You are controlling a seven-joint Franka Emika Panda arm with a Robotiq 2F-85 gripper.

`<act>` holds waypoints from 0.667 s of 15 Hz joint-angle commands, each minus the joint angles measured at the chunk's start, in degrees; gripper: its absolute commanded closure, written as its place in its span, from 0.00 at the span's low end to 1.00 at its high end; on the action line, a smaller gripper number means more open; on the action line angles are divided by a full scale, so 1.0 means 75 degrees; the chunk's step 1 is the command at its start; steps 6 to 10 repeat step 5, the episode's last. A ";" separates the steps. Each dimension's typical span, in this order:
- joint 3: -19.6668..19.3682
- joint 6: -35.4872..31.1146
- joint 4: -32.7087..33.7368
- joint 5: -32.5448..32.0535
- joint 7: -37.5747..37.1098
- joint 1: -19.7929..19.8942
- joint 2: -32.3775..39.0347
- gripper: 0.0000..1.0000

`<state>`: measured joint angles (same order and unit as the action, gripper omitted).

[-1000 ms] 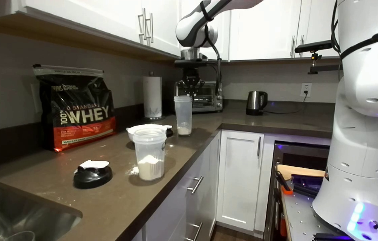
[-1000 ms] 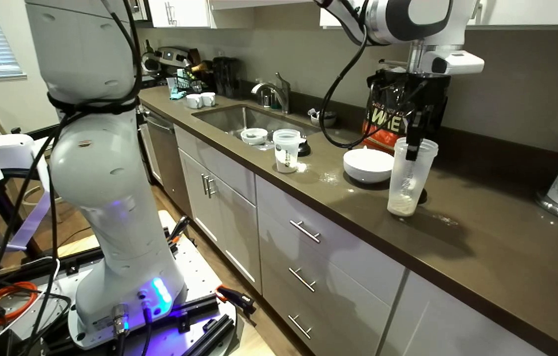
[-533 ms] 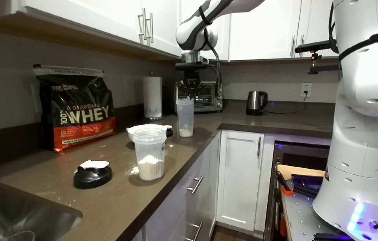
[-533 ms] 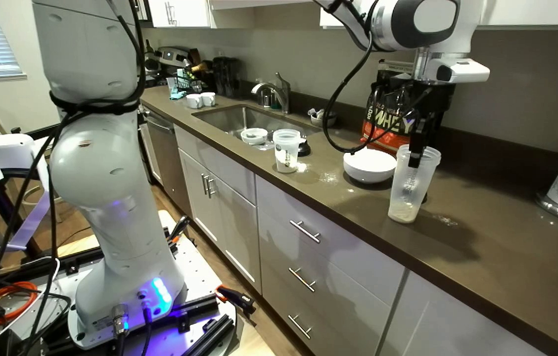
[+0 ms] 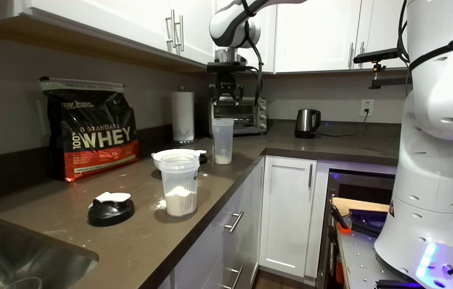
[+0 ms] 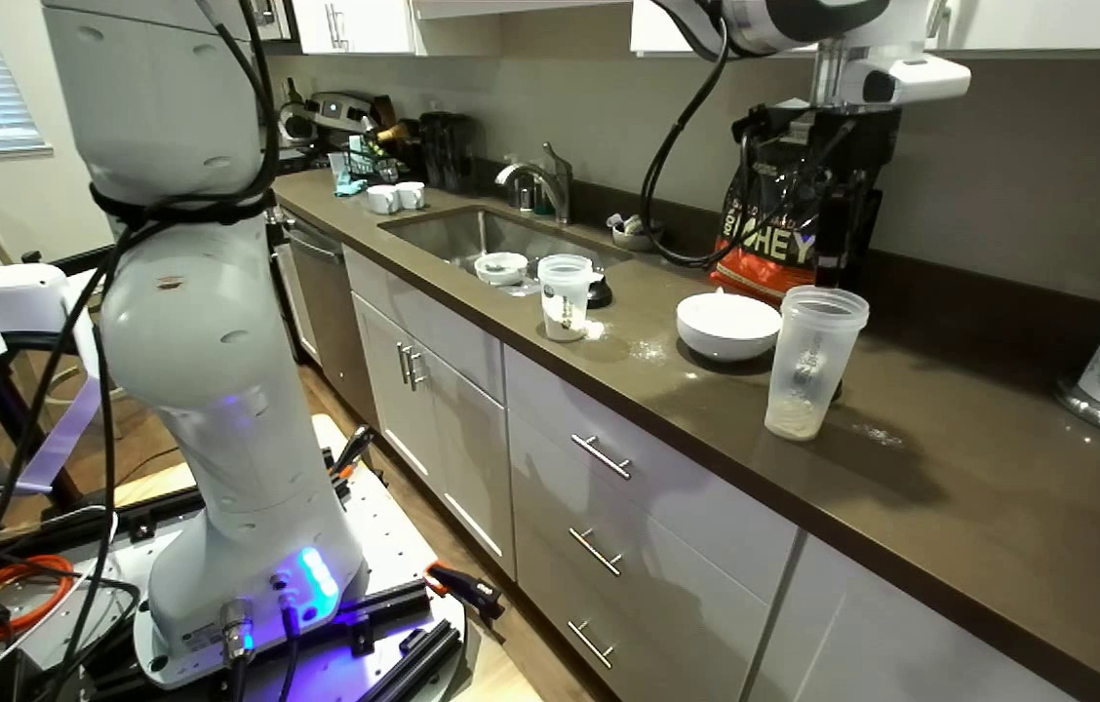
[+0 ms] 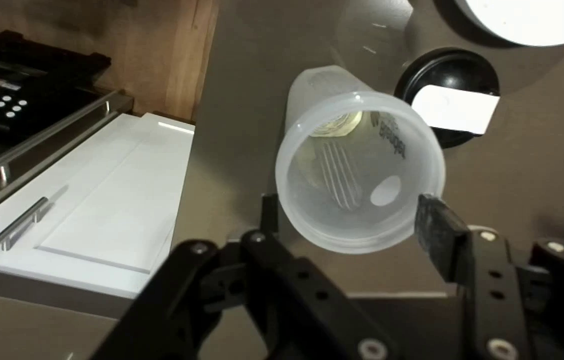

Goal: Move the taller clear cup to the right

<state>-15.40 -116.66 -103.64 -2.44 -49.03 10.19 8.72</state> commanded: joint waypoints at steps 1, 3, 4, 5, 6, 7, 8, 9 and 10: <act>0.0195 0.0355 0.0038 -0.0588 -0.0136 -0.0184 -0.0609 0.00; 0.0343 0.0440 0.0067 -0.0909 -0.0155 -0.0262 -0.0839 0.00; 0.0418 0.0488 0.0078 -0.1049 -0.0158 -0.0296 -0.0934 0.00; 0.0507 0.0560 0.0123 -0.1170 -0.0176 -0.0327 -0.0995 0.00; 0.0507 0.0560 0.0123 -0.1170 -0.0176 -0.0327 -0.0995 0.00; 0.0507 0.0560 0.0123 -0.1170 -0.0176 -0.0327 -0.0995 0.00; 0.0507 0.0560 0.0123 -0.1170 -0.0176 -0.0327 -0.0995 0.00; 0.0507 0.0560 0.0123 -0.1170 -0.0176 -0.0327 -0.0995 0.00; 0.0507 0.0560 0.0123 -0.1170 -0.0176 -0.0327 -0.0995 0.00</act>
